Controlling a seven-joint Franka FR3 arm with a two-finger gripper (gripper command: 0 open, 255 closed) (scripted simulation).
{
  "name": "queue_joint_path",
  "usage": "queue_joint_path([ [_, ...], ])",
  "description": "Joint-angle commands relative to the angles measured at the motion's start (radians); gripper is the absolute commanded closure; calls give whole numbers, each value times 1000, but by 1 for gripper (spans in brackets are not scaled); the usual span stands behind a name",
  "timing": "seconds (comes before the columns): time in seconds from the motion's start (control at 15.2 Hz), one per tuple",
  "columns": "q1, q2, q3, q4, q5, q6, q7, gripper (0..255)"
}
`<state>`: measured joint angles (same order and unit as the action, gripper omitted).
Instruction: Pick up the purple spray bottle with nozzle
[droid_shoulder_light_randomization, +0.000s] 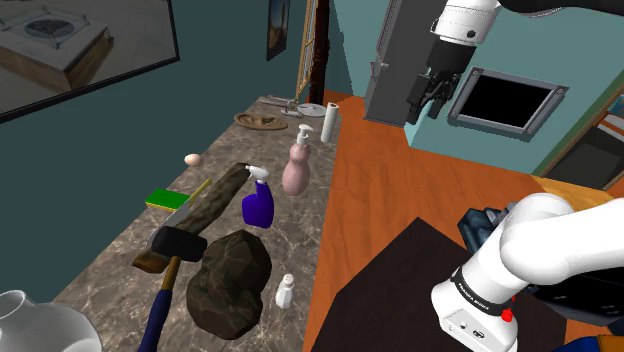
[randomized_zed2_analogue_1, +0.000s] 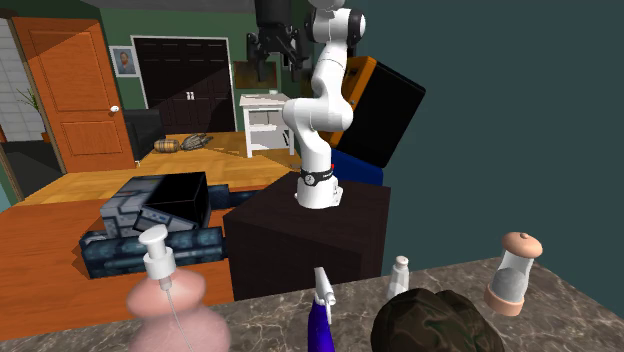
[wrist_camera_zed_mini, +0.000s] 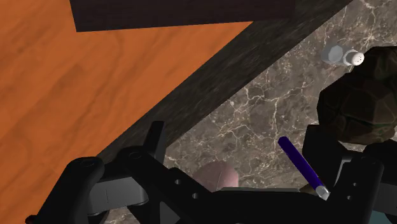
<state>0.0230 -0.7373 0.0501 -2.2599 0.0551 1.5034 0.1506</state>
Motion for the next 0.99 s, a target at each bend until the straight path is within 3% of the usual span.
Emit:
queue_joint_path([
  [0.0,0,0,0,0,0,0,0,0],
  [0.92,73,398,50,27,105,387,-64,0],
])
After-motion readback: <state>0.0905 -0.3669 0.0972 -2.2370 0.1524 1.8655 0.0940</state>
